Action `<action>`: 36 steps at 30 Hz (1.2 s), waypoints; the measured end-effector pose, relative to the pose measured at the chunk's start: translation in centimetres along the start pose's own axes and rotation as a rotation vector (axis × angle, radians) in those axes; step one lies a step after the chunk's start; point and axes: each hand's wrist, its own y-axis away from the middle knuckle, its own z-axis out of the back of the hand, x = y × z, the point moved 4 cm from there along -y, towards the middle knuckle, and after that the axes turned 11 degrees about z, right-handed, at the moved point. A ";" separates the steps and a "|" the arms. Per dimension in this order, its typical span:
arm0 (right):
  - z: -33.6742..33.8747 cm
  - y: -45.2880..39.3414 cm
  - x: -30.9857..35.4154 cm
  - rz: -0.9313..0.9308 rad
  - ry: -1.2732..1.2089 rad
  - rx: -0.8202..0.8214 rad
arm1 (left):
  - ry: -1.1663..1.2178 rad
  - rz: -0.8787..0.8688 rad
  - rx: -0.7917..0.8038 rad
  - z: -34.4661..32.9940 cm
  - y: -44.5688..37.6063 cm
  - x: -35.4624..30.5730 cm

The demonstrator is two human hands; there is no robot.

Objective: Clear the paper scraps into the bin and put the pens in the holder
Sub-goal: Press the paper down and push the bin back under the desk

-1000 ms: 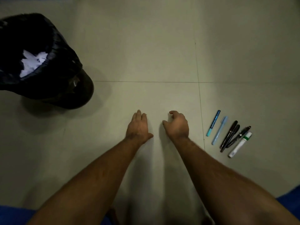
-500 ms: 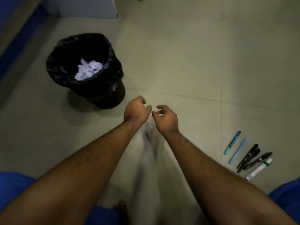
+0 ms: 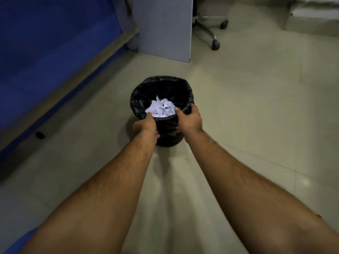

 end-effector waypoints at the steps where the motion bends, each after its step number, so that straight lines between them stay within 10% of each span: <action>1: -0.6 -0.4 -0.2 -0.009 0.015 0.000 | 0.001 0.014 0.013 0.2 -0.3 -0.3; 15: -13.0 -1.3 -1.0 -0.129 -0.247 0.250 | 0.116 -0.040 -0.163 7.6 -2.0 -3.5; 24: -9.3 3.4 4.8 -0.184 -0.360 0.142 | -0.055 -0.076 -0.313 7.4 -6.6 -2.4; 28: -5.4 3.7 7.5 -0.104 -0.154 0.111 | -0.069 -0.036 -0.031 4.9 3.2 -4.9; 36: -0.1 6.0 23.9 -0.060 -0.115 0.202 | -0.336 -0.345 -0.020 6.1 17.7 -15.9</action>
